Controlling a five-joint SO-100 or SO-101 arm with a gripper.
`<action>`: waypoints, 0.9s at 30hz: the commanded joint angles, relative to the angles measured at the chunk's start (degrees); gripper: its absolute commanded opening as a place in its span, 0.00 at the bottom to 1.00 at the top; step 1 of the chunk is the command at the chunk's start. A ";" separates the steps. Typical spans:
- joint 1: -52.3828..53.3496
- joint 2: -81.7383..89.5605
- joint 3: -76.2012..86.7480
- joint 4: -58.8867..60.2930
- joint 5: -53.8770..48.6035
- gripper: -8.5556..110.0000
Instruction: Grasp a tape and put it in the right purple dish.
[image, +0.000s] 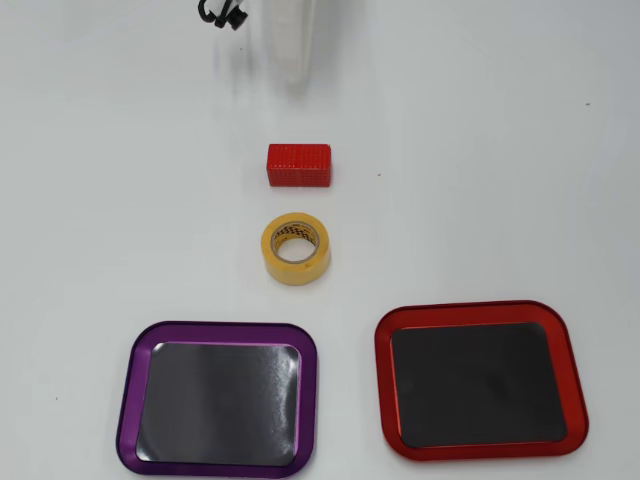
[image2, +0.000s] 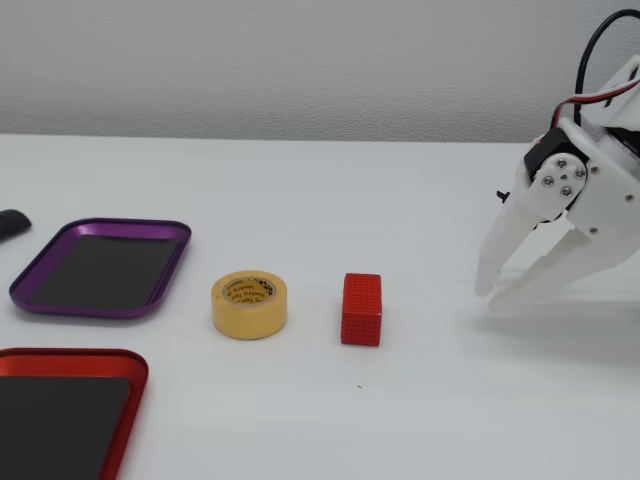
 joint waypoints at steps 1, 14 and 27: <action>0.09 5.45 0.26 -0.35 -0.53 0.07; 0.09 5.45 0.35 -0.44 0.00 0.07; 0.26 5.45 0.09 -2.20 -0.88 0.07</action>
